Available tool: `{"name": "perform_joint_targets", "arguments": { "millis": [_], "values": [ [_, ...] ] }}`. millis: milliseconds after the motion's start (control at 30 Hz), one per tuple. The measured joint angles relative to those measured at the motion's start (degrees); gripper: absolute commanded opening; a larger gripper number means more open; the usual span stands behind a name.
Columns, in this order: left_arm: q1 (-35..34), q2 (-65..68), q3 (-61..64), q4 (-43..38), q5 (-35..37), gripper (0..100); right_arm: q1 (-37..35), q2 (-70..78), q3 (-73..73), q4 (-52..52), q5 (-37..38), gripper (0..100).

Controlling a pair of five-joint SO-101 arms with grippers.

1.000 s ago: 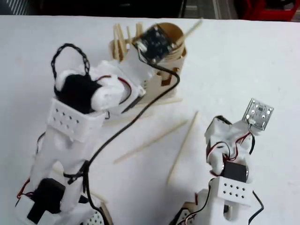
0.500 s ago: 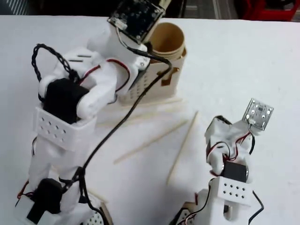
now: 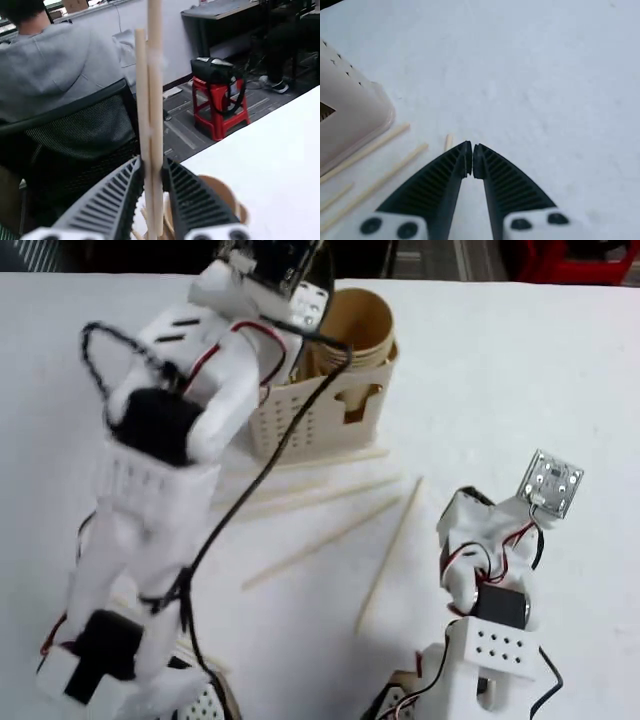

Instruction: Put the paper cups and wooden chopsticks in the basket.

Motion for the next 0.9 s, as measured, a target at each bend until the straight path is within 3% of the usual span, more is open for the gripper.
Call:
{"name": "perform_joint_targets", "arguments": {
  "millis": [300, 467, 567, 700, 900],
  "values": [
    [-4.31, 5.19, 12.31, -10.29, 0.0, 3, 0.0, 0.0, 0.0, 0.0, 0.0, 1.8],
    [-4.4, 5.54, 18.99, -12.04, 0.0, 16, 0.0, 0.0, 0.0, 0.0, 0.0, 1.8],
    [-4.4, 5.63, 19.87, -12.04, 0.0, 15, 0.0, 0.0, 0.0, 0.0, 0.0, 1.8],
    [-5.45, 5.54, 19.78, -9.49, 0.0, 15, 0.0, 0.0, 0.0, 0.0, 0.0, 1.8],
    [-5.71, 1.85, 17.14, 0.44, 0.0, 15, 0.0, 0.0, 0.0, 0.0, 0.0, 1.8]
  ]
}}
